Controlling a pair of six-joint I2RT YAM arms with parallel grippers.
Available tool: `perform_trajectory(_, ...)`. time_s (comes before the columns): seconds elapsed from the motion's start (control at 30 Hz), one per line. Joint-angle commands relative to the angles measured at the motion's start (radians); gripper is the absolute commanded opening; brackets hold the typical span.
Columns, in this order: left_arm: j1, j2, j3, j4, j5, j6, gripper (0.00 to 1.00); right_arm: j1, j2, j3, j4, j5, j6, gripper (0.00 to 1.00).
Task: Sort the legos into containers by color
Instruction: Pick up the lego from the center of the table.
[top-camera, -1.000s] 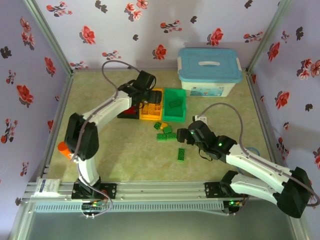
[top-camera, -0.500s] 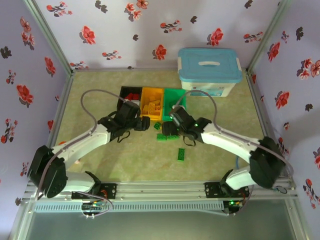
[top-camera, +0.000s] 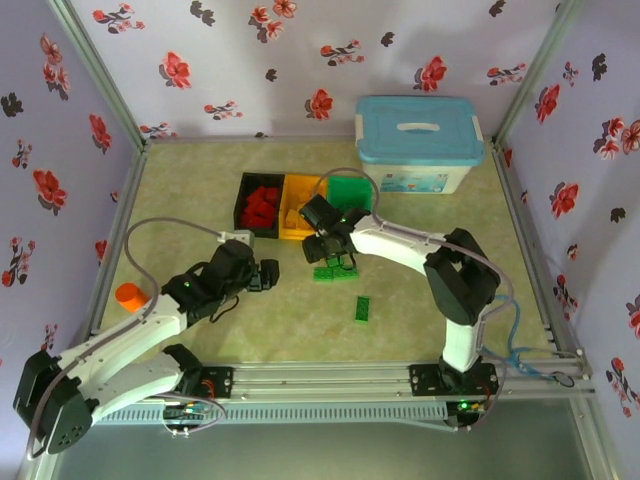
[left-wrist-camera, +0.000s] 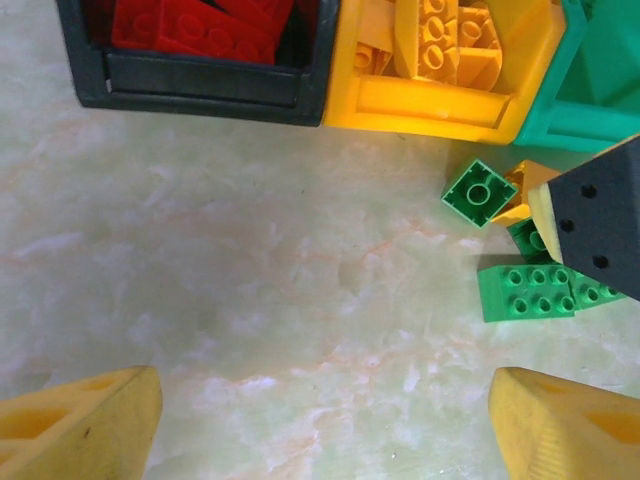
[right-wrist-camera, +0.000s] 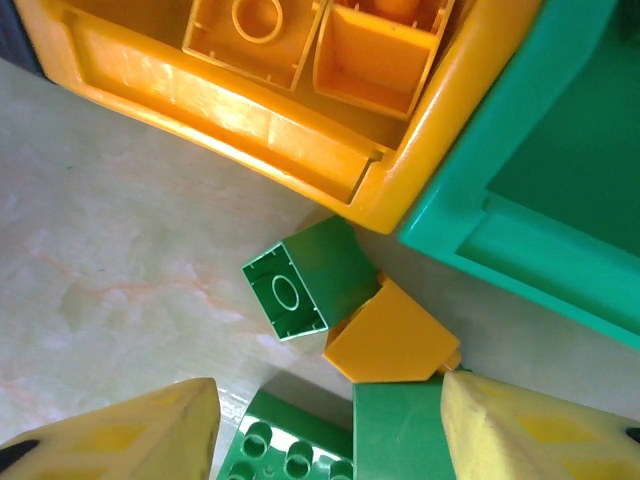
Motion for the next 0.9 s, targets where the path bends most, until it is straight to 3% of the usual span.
perform_trajectory(0.0,-0.008,-0.034,-0.018,-0.03,-0.034,-0.035,0.85,-0.008,0.034,0.038,-0.056,0.024,-0.022,0.58)
perform_trajectory(0.67,-0.013,-0.011,-0.031,-0.01,-0.034,-0.037,0.85,-0.052,0.131,0.063,-0.029,-0.002,-0.067,0.56)
perform_trajectory(0.87,-0.015,-0.003,-0.035,0.002,-0.034,-0.035,0.85,-0.052,0.142,0.063,-0.035,-0.008,-0.068,0.5)
